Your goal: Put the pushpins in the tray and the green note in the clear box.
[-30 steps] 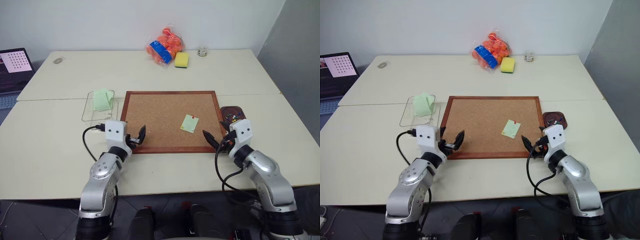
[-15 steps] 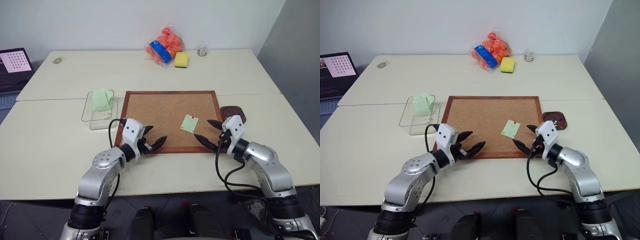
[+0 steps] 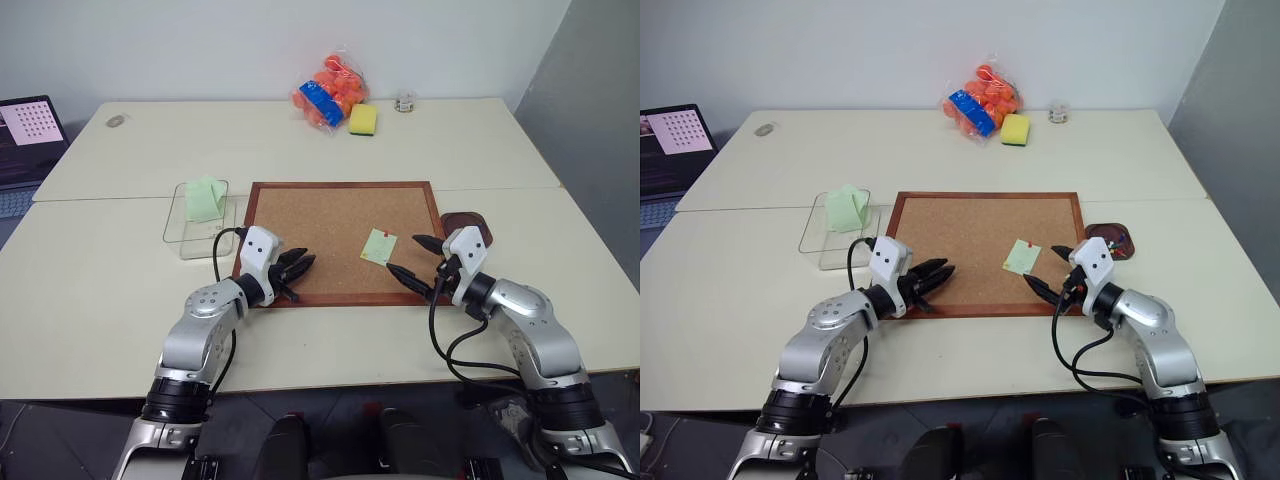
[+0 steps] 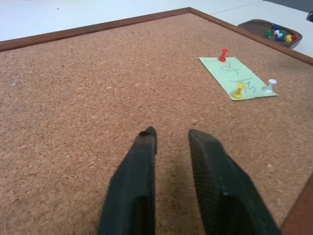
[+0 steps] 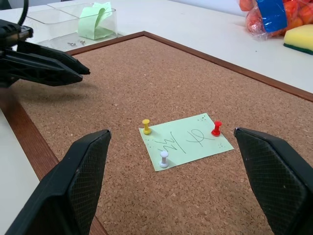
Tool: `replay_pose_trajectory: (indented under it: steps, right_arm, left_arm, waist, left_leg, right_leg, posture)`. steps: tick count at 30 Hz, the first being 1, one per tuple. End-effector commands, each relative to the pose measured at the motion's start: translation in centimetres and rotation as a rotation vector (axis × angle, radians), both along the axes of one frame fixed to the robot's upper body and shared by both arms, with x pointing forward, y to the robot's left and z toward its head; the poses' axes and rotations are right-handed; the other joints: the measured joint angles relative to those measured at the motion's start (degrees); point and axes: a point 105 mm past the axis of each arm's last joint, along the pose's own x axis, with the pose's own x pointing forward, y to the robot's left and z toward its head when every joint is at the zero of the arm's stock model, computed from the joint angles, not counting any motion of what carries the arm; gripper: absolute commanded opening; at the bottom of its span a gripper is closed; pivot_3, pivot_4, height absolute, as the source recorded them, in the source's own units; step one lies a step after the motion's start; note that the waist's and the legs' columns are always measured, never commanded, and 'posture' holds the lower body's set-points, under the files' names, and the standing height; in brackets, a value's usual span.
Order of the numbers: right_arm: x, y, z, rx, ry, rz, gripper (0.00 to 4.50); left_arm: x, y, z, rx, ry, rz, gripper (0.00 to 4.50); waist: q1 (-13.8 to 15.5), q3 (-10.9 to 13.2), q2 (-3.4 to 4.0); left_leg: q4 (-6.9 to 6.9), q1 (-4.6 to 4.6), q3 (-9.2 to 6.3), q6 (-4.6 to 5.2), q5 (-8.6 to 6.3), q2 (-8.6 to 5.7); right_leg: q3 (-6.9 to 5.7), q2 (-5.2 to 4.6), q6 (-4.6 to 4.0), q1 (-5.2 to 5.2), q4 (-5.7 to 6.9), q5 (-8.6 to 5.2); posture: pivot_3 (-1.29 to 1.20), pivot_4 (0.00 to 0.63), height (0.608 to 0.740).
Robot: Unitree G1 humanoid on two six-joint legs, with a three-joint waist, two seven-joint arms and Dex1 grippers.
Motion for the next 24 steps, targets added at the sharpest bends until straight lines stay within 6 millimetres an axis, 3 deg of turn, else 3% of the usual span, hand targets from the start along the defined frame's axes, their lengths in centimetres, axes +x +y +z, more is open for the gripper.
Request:
replay_pose_trajectory:
  steps: [1, 10, 17, 24]
  right_arm:
    - [0.3, 0.5, 1.5, 0.011, -0.054, 0.015, 4.27]
    - [1.6, 0.7, 1.7, 0.040, -0.037, -0.040, 4.27]
    - [3.5, 1.5, 1.6, 0.066, 0.017, -0.104, 4.27]
    - [5.3, 1.8, 0.5, 0.062, 0.057, -0.144, 4.27]
  left_arm:
    - [0.9, 0.5, 0.7, 0.011, -0.035, -0.007, 0.11]
    - [1.3, -1.0, -1.0, 0.009, 0.053, -0.067, 0.01]
    - [0.9, -0.8, -4.1, 0.097, 0.154, -0.067, 0.01]
    - [0.8, -0.8, -4.0, 0.092, 0.151, -0.057, 0.01]
  waist:
    - [-0.03, 0.00, 0.00]
    - [0.00, 0.00, 0.00]
    - [0.07, -0.11, 0.08]
    - [0.08, -0.21, 0.10]
  left_leg:
    - [0.00, 0.00, 0.01, 0.00, 0.00, 0.00]
    - [0.01, 0.00, 0.00, 0.00, 0.00, -0.01]
    - [0.04, 0.02, 0.01, 0.00, 0.00, -0.03]
    - [0.09, 0.06, 0.02, 0.00, 0.00, -0.03]
  right_leg:
    - [0.00, 0.00, -0.01, 0.00, 0.00, 0.00]
    - [-0.01, 0.00, -0.16, 0.00, 0.01, 0.10]
    - [0.01, -0.02, -0.18, 0.02, 0.04, 0.13]
    - [0.02, -0.02, -0.19, 0.07, 0.06, 0.17]
  posture:
    - [0.00, 0.150, 0.740]
    - [0.00, 0.150, 0.740]
    - [0.00, 0.150, 0.740]
    - [0.00, 0.150, 0.740]
